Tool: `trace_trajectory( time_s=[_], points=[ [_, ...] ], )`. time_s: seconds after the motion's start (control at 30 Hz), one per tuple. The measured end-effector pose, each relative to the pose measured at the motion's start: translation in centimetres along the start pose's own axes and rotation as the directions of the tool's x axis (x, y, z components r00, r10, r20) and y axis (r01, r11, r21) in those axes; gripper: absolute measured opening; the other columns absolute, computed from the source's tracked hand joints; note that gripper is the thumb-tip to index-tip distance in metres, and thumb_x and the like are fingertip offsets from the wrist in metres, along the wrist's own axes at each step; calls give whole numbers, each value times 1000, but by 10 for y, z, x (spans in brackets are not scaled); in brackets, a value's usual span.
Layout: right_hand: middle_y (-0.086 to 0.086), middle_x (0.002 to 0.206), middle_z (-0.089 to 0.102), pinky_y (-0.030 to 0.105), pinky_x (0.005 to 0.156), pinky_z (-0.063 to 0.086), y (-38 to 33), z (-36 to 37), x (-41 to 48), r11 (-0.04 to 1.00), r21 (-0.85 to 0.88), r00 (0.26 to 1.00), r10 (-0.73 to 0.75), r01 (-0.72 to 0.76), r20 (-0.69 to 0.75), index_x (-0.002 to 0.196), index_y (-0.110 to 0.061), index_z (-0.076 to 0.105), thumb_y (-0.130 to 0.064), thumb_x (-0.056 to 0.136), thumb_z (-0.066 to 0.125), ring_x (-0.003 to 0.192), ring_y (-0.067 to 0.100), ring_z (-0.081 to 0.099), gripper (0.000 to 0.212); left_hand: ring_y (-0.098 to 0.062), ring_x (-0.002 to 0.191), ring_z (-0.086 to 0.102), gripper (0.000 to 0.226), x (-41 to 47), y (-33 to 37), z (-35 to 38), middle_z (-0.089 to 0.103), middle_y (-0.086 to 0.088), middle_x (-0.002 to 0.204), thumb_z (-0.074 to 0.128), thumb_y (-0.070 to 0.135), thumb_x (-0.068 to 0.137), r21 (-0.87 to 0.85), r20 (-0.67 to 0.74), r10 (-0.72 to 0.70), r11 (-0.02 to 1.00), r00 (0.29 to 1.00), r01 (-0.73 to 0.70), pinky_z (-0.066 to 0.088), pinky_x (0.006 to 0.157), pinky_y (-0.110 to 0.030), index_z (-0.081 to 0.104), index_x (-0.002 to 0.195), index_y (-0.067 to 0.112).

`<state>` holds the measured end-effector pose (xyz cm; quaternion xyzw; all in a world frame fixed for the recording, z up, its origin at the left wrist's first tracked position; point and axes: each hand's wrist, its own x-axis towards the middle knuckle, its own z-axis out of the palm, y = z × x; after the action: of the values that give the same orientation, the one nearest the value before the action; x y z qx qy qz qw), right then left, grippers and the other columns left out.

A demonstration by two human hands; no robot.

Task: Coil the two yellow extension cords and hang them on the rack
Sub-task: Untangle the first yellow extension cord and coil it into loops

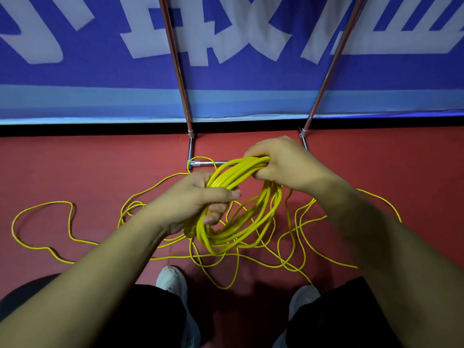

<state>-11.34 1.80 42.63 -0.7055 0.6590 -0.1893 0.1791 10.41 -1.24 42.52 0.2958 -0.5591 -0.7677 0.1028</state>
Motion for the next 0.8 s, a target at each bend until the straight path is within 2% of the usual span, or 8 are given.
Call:
trace_trajectory(
  time_s=[0.1, 0.2, 0.27, 0.4, 0.47, 0.57, 0.67, 0.8],
  points=[
    [-5, 82, 70, 34, 68, 53, 1, 3, 2, 972, 234, 1000, 19, -16, -10, 95, -30, 72, -21, 68, 73, 73, 12, 63, 28, -9, 33, 27, 24, 3, 4, -3, 30, 2, 49, 61, 5, 87, -26, -76, 44, 999, 996, -47, 27, 36, -15, 48, 70, 15],
    [0, 109, 62, 22, 58, 45, 6, 3, 5, 893, 450, 996, 35, 4, -78, 114, -28, 67, -24, 72, 84, 60, 6, 52, 46, -9, 35, 30, 29, -1, 10, -15, 30, 4, 48, 65, 13, 84, -101, -122, 104, 988, 987, -117, 26, 40, -18, 54, 59, 22],
    [5, 115, 55, 15, 52, 36, 15, 4, 6, 867, 498, 990, 61, 10, -127, 118, -23, 65, -17, 77, 81, 51, 1, 42, 45, -13, 40, 46, 24, -3, 14, -24, 32, 6, 46, 73, 19, 80, -154, -133, 139, 975, 981, -159, 42, 44, -20, 59, 60, 21],
    [12, 108, 60, 50, 72, 52, 26, 7, 9, 844, 536, 979, 81, 32, -186, 95, -19, 68, -12, 78, 74, 78, 40, 60, 19, -37, 91, 71, 14, -9, 16, -31, 63, -10, 59, 64, 10, 86, -270, -74, 144, 950, 987, -159, 57, 83, -41, 68, 73, 12],
    [13, 98, 64, 48, 78, 51, 25, 7, 11, 857, 514, 973, 83, 41, -215, 84, -19, 69, -9, 80, 74, 87, 37, 62, 12, -34, 79, 73, 11, -11, 16, -27, 72, -21, 77, 59, 12, 83, -263, -69, 111, 957, 991, -125, 62, 66, -38, 65, 85, 3],
    [9, 77, 64, 32, 67, 48, 24, 7, 14, 861, 509, 966, 125, 8, -226, 81, -9, 70, -7, 84, 71, 68, 18, 59, 4, -9, 32, 45, 20, -13, 17, -24, 53, -2, 48, 66, 15, 80, -251, -36, 98, 962, 994, -104, 42, 37, -21, 51, 73, 7],
    [9, 69, 63, 24, 63, 44, 37, 13, 16, 869, 491, 970, 167, -60, -176, 80, -1, 67, -8, 88, 67, 64, 10, 55, 11, 0, 30, 33, 44, -12, 19, -36, 37, 11, 45, 81, 20, 72, -444, 55, 92, 894, 994, -58, 34, 35, -17, 37, 75, 18],
    [1, 65, 65, 29, 65, 43, 76, 34, 12, 883, 380, 951, 309, -276, -27, 69, -13, 62, -11, 91, 64, 61, 12, 54, 22, -2, 33, 22, 21, -14, 29, -55, 31, 11, 44, 74, 20, 77, -555, 81, 174, 826, 981, -101, 31, 37, -15, 53, 76, 18]
  ],
)
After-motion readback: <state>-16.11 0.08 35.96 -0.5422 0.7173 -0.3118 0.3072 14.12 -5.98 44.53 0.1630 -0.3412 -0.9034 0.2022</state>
